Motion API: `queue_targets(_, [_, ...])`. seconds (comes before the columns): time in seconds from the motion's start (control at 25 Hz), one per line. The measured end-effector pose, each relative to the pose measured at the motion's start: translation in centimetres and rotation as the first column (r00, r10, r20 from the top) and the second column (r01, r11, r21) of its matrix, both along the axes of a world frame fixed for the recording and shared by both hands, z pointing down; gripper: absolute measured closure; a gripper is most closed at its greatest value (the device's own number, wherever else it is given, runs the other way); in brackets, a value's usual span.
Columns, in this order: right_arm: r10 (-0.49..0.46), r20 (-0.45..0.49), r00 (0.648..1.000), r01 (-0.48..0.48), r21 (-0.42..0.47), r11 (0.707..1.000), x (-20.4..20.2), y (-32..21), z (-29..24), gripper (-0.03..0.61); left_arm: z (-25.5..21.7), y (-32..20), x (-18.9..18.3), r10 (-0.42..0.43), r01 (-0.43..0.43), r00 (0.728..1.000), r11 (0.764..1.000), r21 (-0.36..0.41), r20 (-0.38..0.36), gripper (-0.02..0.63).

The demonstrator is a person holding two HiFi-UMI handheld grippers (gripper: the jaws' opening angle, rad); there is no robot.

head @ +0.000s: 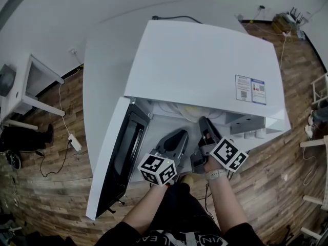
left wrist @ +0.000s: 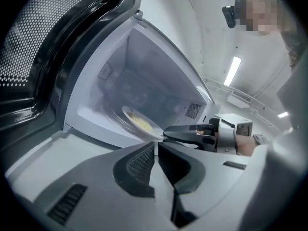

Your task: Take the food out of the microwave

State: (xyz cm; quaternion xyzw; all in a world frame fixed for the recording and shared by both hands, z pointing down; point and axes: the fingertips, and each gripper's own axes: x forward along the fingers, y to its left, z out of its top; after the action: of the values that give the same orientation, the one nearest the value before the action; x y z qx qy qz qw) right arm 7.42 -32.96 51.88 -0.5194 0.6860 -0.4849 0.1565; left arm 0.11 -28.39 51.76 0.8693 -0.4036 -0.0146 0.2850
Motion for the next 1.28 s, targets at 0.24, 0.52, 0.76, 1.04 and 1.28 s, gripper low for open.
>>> queue_targets(0.24, [0.001,0.066,0.998,0.0,-0.024,1.0,-0.4,0.3,-0.1,0.509,0.0,-0.2,-0.1,-0.004,0.004,1.0,1.0,-0.006,-0.007,0.6])
queue_targets(0.52, [0.015,0.133,0.991,-0.016,0.003,1.0,0.1,1.6,-0.6,0.526,-0.4,-0.7,1.0,-0.003,-0.011,0.988,0.996,-0.093,-0.154,0.49])
queue_targets(0.76, [-0.003,0.157,0.988,0.0,0.017,1.0,0.1,3.1,-0.9,0.526,-0.5,-0.6,1.6,-0.036,-0.013,0.957,0.986,-0.169,-0.287,0.488])
queue_targets(1.04, [-0.027,0.187,0.982,0.024,0.017,1.0,0.1,4.6,-1.0,0.526,-0.4,-0.3,1.6,-0.077,-0.001,0.93,0.977,-0.212,-0.358,0.489])
queue_targets(1.28, [-0.052,0.184,0.982,0.052,0.006,0.999,-0.3,5.4,-0.5,0.523,-0.2,0.1,1.3,-0.097,-0.003,0.913,0.97,-0.243,-0.396,0.516])
